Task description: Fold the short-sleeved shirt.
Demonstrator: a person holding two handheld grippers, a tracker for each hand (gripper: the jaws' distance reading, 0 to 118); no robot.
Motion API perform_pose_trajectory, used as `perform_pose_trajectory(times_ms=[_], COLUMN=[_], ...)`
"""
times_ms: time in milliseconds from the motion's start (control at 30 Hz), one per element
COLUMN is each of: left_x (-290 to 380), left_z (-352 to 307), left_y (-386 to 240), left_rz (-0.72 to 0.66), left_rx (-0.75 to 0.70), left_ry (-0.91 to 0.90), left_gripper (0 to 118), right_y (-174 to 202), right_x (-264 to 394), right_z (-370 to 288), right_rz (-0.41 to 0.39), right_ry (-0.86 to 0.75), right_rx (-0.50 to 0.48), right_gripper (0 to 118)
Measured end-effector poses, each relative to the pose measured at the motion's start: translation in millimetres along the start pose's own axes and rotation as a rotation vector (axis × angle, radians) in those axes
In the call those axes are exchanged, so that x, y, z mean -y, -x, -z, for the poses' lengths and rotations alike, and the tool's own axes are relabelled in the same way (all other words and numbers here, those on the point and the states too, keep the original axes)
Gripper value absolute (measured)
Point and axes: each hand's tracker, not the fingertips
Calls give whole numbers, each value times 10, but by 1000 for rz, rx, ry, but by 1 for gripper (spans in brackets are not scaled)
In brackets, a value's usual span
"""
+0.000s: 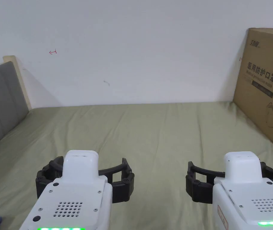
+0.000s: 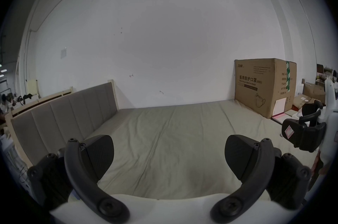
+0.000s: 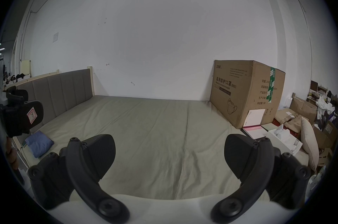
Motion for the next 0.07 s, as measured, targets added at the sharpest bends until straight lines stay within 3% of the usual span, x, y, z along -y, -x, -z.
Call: perform_pose_trajectory(times_ms=[67], left_x=[7], left_z=[-18], left_y=[37], left_rz=[-16], left_rx=[34], left_ry=[-16], left_gripper=[118], right_y=[-3], right_x=[-3], right_z=[-1], right_rz=[10], right_ry=[3], right_rx=[-7], right_gripper=[117])
